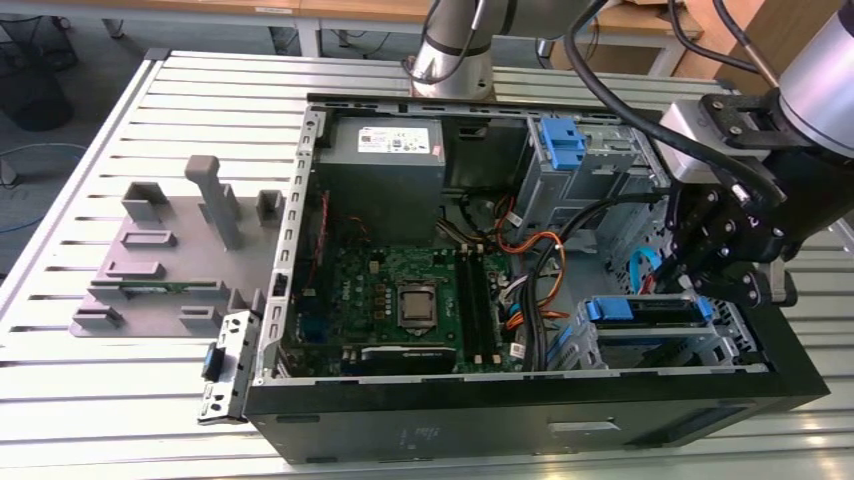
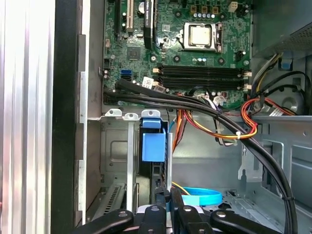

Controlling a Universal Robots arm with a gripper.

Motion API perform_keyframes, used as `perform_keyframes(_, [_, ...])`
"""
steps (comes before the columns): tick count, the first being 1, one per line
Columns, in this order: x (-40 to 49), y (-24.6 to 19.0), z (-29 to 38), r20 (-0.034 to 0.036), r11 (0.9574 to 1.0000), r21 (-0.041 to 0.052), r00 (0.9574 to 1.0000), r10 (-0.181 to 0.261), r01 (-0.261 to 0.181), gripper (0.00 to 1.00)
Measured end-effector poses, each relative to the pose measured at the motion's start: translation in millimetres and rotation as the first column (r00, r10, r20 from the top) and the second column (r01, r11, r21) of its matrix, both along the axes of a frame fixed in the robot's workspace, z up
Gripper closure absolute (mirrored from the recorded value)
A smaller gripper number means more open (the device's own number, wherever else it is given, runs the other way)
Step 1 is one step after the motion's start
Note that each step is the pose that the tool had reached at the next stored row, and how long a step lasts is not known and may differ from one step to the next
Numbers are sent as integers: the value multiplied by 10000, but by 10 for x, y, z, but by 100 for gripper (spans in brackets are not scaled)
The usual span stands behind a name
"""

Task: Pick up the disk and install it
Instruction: 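Insert the first disk wire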

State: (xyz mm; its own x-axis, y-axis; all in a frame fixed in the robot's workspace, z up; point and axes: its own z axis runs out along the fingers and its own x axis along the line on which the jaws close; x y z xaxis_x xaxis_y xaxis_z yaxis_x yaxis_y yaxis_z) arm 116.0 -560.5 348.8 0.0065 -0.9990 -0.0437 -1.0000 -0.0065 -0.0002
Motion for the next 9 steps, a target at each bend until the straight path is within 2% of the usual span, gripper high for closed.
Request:
perform_keyframes(3, [-3, -5, -5, 24, 10000, -84, 10000, 15, -15, 84])
perform_keyframes(9, [-3, -5, -38, 100, 9999, -137, 9999, 21, -20, 84])
